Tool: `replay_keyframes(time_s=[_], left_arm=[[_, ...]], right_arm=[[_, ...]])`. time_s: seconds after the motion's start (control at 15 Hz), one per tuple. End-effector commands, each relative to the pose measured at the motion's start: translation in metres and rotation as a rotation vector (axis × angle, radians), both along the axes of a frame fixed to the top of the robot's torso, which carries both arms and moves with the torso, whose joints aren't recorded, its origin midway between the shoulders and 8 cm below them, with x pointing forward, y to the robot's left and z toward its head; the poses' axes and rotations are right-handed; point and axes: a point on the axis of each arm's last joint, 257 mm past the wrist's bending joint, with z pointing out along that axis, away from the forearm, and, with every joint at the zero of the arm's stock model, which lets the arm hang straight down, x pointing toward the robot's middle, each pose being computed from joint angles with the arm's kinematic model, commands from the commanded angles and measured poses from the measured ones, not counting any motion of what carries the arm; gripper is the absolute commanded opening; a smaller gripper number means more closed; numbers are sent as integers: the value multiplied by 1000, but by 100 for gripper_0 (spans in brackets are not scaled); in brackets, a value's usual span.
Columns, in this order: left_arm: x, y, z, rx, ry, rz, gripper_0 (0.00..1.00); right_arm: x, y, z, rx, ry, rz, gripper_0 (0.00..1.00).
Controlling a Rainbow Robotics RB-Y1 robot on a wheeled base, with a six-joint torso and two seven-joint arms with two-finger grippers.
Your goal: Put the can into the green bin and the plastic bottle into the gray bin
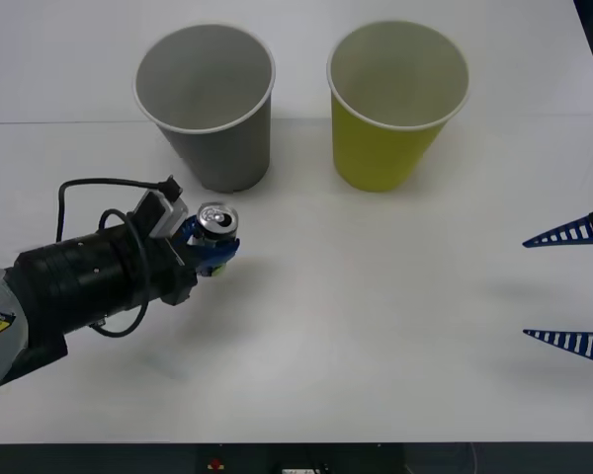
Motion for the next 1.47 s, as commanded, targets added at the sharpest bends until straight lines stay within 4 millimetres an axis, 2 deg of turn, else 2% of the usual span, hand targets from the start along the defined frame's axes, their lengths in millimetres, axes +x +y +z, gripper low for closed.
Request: replay_keyframes(time_s=[0.07, 0.27, 0.6, 0.8, 1.13, 1.47], left_arm=[[-5, -18, 20, 6, 65, 33, 0], [-3, -32, 41, 35, 115, 60, 0], [8, -54, 79, 130, 103, 27, 0], [26, -72, 92, 165, 99, -11, 0], [60, -117, 133, 190, 139, -77, 0], [87, -144, 166, 250, 151, -78, 0]], right_arm=[[0, 0, 0, 0, 0, 0, 100], [0, 0, 0, 0, 0, 0, 100], [0, 0, 0, 0, 0, 0, 100], [0, 0, 0, 0, 0, 0, 100], [0, 0, 0, 0, 0, 0, 100], [0, 0, 0, 0, 0, 0, 100]])
